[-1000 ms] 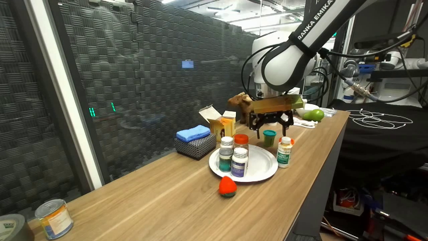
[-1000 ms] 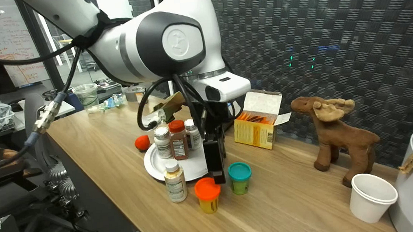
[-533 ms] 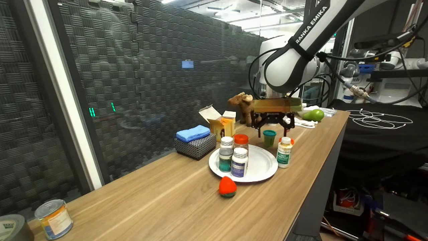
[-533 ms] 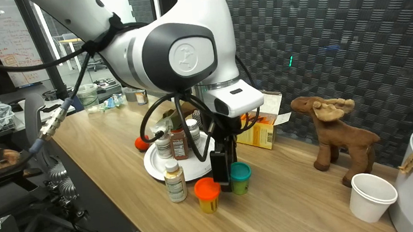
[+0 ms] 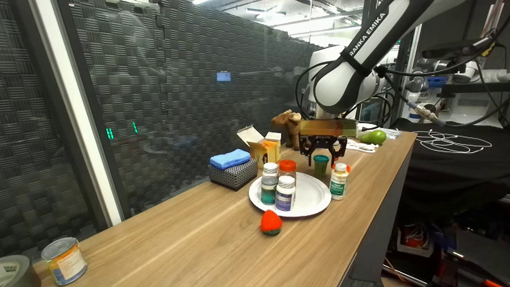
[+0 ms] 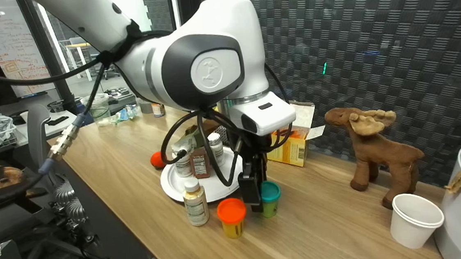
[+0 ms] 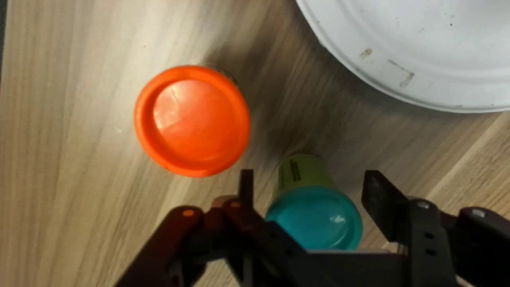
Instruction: Pick up the bottles and small containers and put them on the white plate.
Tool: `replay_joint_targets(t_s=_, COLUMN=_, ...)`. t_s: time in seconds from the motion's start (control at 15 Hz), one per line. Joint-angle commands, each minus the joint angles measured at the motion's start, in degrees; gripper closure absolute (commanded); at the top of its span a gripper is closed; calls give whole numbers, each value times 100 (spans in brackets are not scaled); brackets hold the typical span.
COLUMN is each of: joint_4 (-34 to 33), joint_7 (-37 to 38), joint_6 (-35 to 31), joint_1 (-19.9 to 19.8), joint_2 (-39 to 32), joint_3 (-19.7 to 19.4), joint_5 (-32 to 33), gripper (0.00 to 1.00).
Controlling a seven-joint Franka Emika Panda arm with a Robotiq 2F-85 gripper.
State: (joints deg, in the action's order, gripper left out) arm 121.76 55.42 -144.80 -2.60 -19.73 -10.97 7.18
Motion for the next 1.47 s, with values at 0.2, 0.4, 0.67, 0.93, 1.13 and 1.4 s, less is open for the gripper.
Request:
replay_joint_targets(t_s=0.2, joint_4=89, joint_7=253, joint_6=-24, joint_1=136, joint_2=219, joint_3=-255, joint_5=127, gripper=74)
replay_joint_targets(t_s=0.4, joint_4=24, joint_7=331, joint_6=69, joint_1=203, joint_2=355, joint_3=-323, joint_5=272, gripper=76)
replay_joint_targets(t_s=0.67, joint_4=-158, joint_7=358, joint_6=367, joint_1=401, joint_2=699, joint_3=-155, joint_5=461, gripper=76)
replay_joint_targets(t_s=0.93, joint_4=-452, joint_7=308, joint_6=918, joint_1=564, joint_2=809, joint_3=256, joint_5=214, gripper=76)
replay_joint_targets(t_s=1.13, joint_4=-639, joint_7=367, joint_6=1284, joint_1=619, joint_2=708, joint_3=524, joint_5=-23, gripper=76)
replay_joint_targets(t_s=1.4, joint_4=-708, joint_7=631, joint_6=1548, joint_1=655, joint_2=574, joint_3=672, joint_5=-163, gripper=76)
